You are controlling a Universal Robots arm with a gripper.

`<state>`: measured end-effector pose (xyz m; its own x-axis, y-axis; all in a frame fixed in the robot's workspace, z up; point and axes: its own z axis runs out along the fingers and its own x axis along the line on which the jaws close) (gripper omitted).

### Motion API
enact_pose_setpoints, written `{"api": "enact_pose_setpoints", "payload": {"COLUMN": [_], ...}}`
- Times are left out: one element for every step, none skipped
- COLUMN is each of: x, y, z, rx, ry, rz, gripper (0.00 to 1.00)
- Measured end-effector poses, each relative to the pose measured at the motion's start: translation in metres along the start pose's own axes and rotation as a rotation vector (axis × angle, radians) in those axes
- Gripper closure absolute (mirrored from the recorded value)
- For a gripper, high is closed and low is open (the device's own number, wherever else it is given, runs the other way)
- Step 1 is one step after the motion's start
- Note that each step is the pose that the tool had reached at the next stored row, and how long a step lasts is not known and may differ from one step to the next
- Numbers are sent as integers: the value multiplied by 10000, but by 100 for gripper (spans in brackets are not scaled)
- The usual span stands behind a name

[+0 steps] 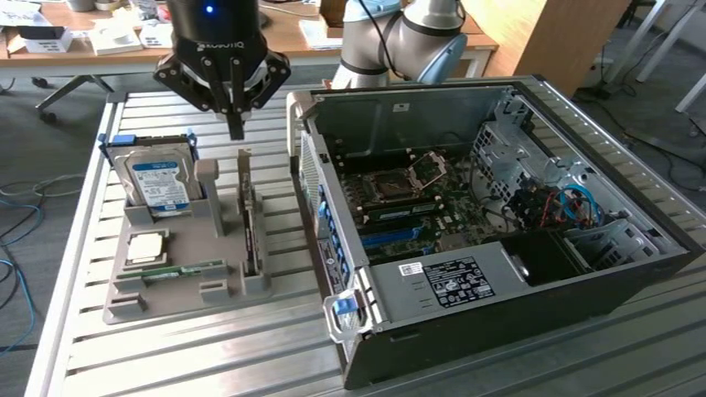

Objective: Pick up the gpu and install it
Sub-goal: 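Reach for the gpu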

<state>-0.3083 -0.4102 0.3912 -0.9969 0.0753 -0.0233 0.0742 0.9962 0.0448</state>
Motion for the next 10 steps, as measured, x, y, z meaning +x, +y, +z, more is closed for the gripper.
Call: {"api": "enact_pose_setpoints", "payload": {"x": [2, 3, 5, 5, 5, 5, 5, 5, 5, 5], "y": [-12, -23, -32, -35, -35, -35, -35, -35, -35, -35], "z": [-1, -1, -2, -2, -1, -2, -2, -2, -2, -2], "rx": [0, 1, 0, 0, 0, 0, 0, 0, 0, 0], "ry": [0, 0, 0, 0, -1, 0, 0, 0, 0, 0], "rz": [0, 0, 0, 0, 0, 0, 0, -1, 0, 0], "gripper": [89, 89, 89, 89, 89, 89, 89, 89, 89, 89]}}
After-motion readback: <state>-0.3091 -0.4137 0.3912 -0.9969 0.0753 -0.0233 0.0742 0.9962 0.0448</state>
